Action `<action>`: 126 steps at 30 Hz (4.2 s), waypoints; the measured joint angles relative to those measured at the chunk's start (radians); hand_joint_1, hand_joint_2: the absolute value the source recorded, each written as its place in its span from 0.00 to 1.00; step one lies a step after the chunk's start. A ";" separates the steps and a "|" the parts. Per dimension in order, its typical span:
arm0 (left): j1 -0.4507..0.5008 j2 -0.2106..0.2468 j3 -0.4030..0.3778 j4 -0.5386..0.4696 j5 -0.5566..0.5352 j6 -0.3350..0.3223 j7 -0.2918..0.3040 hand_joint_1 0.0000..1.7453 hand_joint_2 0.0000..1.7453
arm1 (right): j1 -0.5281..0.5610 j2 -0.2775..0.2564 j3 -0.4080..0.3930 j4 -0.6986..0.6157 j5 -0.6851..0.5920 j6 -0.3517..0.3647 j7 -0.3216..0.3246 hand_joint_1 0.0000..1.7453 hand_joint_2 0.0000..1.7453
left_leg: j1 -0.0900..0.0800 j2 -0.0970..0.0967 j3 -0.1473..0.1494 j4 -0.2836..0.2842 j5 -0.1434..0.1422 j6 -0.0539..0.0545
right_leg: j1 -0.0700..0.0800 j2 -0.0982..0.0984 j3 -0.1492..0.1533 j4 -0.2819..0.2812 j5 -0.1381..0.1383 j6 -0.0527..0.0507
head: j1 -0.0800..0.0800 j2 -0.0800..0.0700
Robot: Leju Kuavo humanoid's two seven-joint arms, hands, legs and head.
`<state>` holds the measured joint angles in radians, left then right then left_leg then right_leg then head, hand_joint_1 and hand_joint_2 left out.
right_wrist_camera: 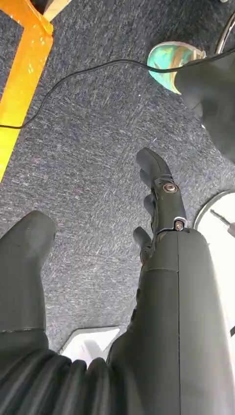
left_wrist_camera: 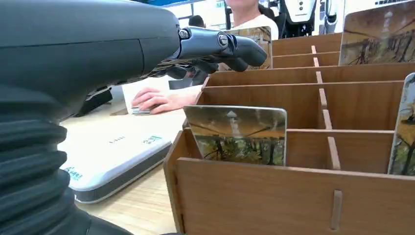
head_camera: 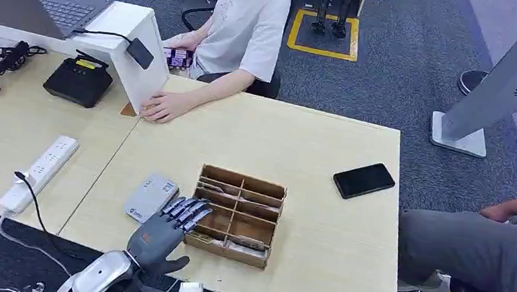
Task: Pass the card to the sensor for recognition and then transmit it.
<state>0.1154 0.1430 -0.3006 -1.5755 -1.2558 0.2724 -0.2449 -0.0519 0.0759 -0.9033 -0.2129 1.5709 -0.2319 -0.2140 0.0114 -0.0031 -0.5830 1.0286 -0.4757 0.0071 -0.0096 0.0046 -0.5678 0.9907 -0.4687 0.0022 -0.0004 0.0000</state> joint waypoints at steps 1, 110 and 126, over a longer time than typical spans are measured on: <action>0.000 -0.002 0.000 0.000 -0.001 0.003 -0.002 0.00 1.00 | 0.000 0.000 0.000 0.000 0.000 0.000 0.000 0.00 1.00 | 0.000 0.000 0.000 0.000 0.000 0.000 | 0.000 0.000 0.000 0.000 0.000 0.000 | 0.000 0.000; -0.392 0.179 0.047 -0.198 0.190 -0.146 0.006 1.00 1.00 | -0.007 0.000 -0.020 -0.004 0.000 -0.001 -0.010 0.00 1.00 | 0.001 -0.001 -0.001 0.000 0.003 -0.004 | 0.000 -0.001 -0.002 0.002 0.001 -0.002 | 0.000 0.000; -0.705 0.088 0.121 0.246 -0.148 -0.061 0.201 1.00 1.00 | -0.009 0.007 0.017 -0.002 0.000 0.023 0.038 0.00 1.00 | 0.001 -0.001 -0.001 0.000 0.004 -0.004 | 0.000 0.000 -0.002 0.002 0.002 -0.003 | 0.000 0.000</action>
<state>-0.5893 0.2312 -0.1800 -1.3294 -1.4039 0.2113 -0.0435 -0.0608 0.0828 -0.8865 -0.2152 1.5709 -0.2087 -0.1762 0.0120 -0.0038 -0.5837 1.0286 -0.4713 0.0033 -0.0092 0.0046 -0.5703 0.9930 -0.4666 -0.0004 0.0000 0.0000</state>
